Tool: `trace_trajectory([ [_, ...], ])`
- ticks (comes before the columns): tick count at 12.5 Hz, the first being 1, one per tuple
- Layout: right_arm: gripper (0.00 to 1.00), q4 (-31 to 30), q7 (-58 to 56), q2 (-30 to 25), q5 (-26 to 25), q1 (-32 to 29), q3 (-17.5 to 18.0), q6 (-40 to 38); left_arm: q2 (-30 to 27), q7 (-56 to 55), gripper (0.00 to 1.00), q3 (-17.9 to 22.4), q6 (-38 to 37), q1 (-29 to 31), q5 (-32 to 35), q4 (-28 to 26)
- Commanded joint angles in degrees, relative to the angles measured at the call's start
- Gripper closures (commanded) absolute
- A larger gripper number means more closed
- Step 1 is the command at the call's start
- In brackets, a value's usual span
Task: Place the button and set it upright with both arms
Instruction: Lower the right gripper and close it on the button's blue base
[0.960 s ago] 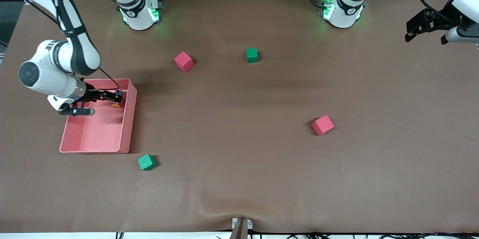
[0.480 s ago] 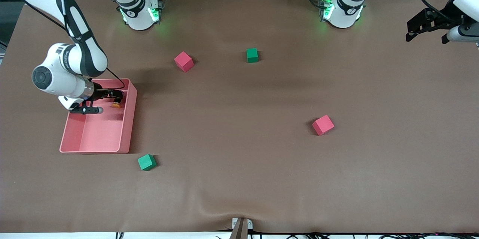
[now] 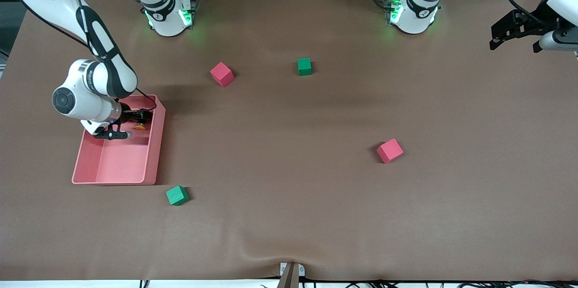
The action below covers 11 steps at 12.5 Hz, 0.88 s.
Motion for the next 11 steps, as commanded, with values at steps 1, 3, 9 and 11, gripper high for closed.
trace_trajectory([
  [1,0.96,-0.05,-0.4,-0.54,1.24,-0.03,0.01,0.09,-0.09,-0.17,0.0,-0.36,-1.07,0.15,0.53,0.89],
  [3,1.0,0.47,-1.97,-1.16,0.9,-0.21,-0.08,0.09,-0.09,-0.17,0.0,-0.36,-1.16,0.06,0.53,0.89],
  [9,1.0,6.35,-14.27,-3.44,0.54,-3.63,-0.35,-1.48,-0.27,-0.17,0.0,-0.45,-1.51,0.06,0.44,0.89],
  [11,1.0,15.01,-14.99,-4.76,0.28,-3.46,-0.35,-14.59,-0.27,-0.17,0.0,-0.45,-1.51,0.06,0.53,0.89],
])
